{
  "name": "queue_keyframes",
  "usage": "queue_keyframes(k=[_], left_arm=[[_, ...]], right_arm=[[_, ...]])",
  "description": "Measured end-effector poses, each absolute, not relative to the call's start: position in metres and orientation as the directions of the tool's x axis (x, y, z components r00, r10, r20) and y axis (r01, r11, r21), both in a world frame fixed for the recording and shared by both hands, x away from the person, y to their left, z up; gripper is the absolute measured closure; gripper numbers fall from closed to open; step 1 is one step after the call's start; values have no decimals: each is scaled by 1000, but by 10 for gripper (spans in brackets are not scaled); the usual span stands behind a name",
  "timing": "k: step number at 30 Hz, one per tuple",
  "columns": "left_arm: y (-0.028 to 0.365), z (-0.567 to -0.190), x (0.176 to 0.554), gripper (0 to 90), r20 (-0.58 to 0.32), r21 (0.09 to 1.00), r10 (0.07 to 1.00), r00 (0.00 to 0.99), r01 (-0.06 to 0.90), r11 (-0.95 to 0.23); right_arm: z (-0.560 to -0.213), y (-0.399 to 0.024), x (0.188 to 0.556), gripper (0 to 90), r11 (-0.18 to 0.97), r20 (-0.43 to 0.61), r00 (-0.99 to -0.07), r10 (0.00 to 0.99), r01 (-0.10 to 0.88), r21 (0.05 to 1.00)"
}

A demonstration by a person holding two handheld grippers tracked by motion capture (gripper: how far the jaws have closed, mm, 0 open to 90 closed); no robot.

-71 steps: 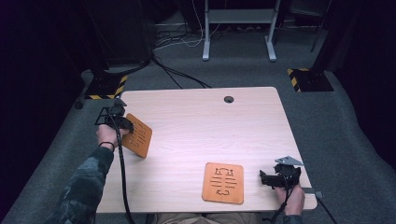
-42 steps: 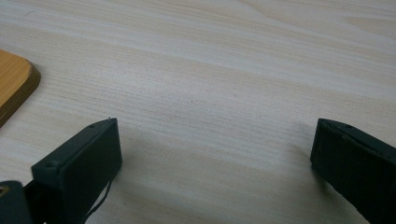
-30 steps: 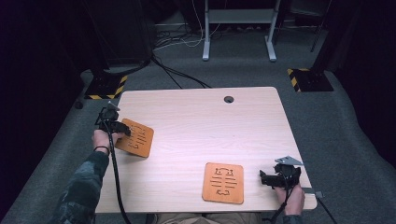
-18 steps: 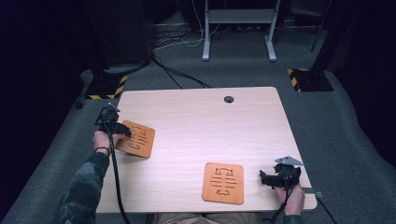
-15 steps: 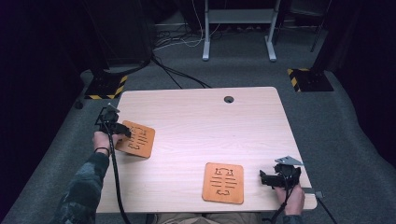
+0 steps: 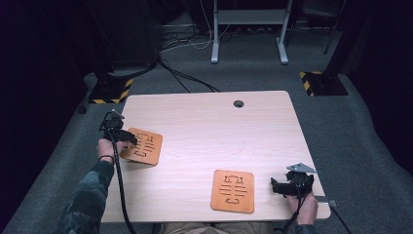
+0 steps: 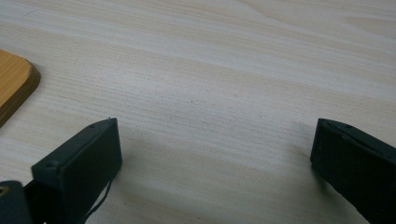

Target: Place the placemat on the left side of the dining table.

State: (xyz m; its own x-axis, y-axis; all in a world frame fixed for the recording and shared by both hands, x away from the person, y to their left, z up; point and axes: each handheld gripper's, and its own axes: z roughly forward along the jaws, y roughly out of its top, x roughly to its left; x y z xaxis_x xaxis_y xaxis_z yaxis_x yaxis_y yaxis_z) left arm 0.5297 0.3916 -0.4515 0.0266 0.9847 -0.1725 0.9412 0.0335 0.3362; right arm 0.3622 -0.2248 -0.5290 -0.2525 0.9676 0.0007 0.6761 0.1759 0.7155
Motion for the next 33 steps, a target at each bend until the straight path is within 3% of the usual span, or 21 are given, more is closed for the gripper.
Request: queue_keyframes(k=[33], left_arm=[[396, -465, 534, 481, -204, 323, 979, 21, 945, 47]], right_arm=[[-529, -225, 362, 11, 176, 1, -253, 968, 677, 715]])
